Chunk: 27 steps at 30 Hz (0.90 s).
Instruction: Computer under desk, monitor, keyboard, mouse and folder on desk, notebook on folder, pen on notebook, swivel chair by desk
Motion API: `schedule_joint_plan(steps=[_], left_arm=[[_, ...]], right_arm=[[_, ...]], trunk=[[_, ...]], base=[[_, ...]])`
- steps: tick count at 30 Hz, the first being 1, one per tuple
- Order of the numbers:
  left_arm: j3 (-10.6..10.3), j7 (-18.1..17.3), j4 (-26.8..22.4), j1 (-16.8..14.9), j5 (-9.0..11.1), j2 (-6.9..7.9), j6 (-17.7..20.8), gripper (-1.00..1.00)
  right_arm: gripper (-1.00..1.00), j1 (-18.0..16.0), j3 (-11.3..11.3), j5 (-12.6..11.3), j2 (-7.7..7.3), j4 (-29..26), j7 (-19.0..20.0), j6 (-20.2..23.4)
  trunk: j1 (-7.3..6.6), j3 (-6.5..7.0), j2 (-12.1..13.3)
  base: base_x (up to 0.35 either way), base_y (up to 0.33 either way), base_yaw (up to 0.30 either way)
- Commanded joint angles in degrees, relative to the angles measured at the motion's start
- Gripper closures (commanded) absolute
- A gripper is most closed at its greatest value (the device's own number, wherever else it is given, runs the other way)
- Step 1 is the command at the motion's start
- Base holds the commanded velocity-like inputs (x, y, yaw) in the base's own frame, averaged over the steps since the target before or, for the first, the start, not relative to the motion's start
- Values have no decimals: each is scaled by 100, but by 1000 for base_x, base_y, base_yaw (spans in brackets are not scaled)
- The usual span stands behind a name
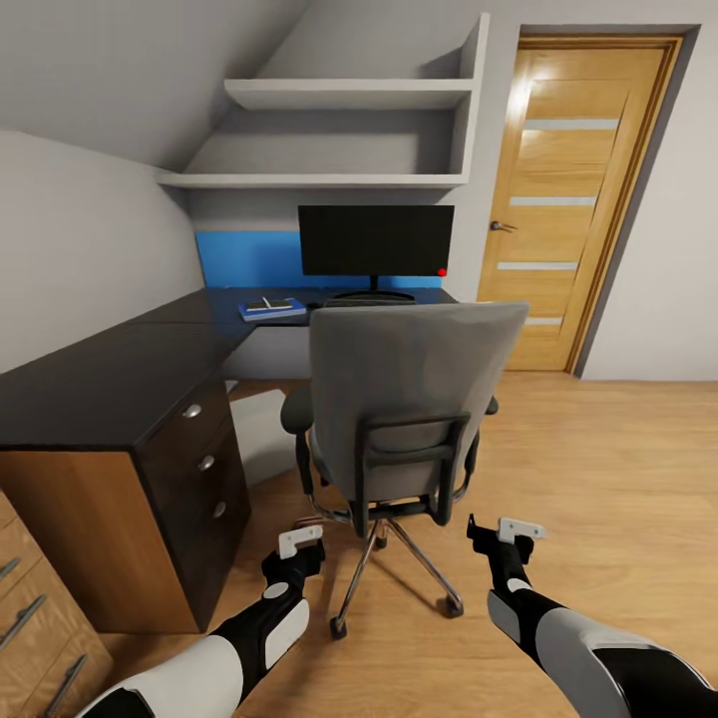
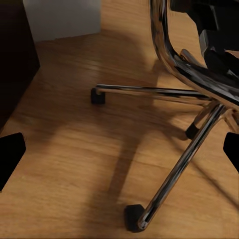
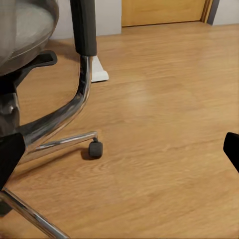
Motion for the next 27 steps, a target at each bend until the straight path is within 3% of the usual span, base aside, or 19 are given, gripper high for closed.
schedule_joint_plan(steps=[1, 9, 27], left_arm=[[-48, 29, 1, -6, 48, 0, -25, -100], [-48, 29, 1, -6, 48, -2, -20, -100], [-54, 26, 6, -6, 44, -106, -21, -100]], right_arm=[[-100, -4, 5, -54, 0, 6, 24, -31], [-100, -4, 5, -54, 0, 7, 24, -31], [-100, -4, 5, -50, 0, 17, 36, -35]], trunk=[[-1, -6, -2], [-1, -6, -2], [-1, -6, -2]], base=[[0, 0, 140], [0, 0, 101], [0, 0, 4]])
